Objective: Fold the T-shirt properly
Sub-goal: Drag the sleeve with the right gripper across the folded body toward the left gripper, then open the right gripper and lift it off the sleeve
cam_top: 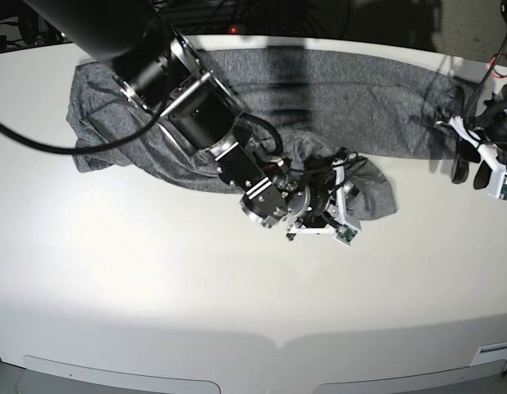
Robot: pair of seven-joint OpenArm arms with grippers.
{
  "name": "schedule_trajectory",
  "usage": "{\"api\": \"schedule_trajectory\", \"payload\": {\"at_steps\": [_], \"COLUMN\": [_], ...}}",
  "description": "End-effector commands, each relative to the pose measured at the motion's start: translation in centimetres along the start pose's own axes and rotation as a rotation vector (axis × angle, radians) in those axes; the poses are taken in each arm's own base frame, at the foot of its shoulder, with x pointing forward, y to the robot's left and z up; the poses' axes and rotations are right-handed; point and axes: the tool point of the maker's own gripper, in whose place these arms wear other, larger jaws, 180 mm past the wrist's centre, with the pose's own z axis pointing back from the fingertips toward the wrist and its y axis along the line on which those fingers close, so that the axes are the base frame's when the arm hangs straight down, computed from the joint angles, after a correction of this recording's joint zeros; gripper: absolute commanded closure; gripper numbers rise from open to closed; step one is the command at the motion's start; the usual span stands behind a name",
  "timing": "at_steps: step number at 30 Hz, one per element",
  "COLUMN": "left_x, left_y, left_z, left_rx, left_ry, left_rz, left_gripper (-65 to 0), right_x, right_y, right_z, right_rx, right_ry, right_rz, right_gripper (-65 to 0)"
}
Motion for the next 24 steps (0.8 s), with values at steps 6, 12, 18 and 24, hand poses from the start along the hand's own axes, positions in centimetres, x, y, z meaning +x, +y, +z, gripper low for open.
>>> {"api": "schedule_trajectory", "payload": {"at_steps": [6, 12, 18, 24], "left_x": [1.2, 1.9, 2.7, 4.5], "left_y": [0.3, 0.3, 0.2, -0.1], "left_z": [0.3, 0.4, 0.4, 0.7], "left_rx": [0.009, 0.009, 0.005, -0.012], "left_ry": [-0.041, -0.077, -0.122, -0.216], "left_rz": [-0.017, -0.018, -0.020, -0.034], "left_gripper": [-22.6, -22.6, -22.6, -22.6], "right_x": [5.2, 8.5, 7.7, 3.8], "right_y": [-1.6, -6.6, -11.5, -15.1], "right_z": [1.4, 5.4, 9.4, 13.5], "right_rx": [-0.029, -0.146, -0.261, -0.355], "right_ry": [-0.237, -0.418, -0.430, -0.324], "right_rz": [-0.019, -0.145, -0.288, -0.312], "right_gripper": [-24.4, -24.4, -24.4, -24.4]}}
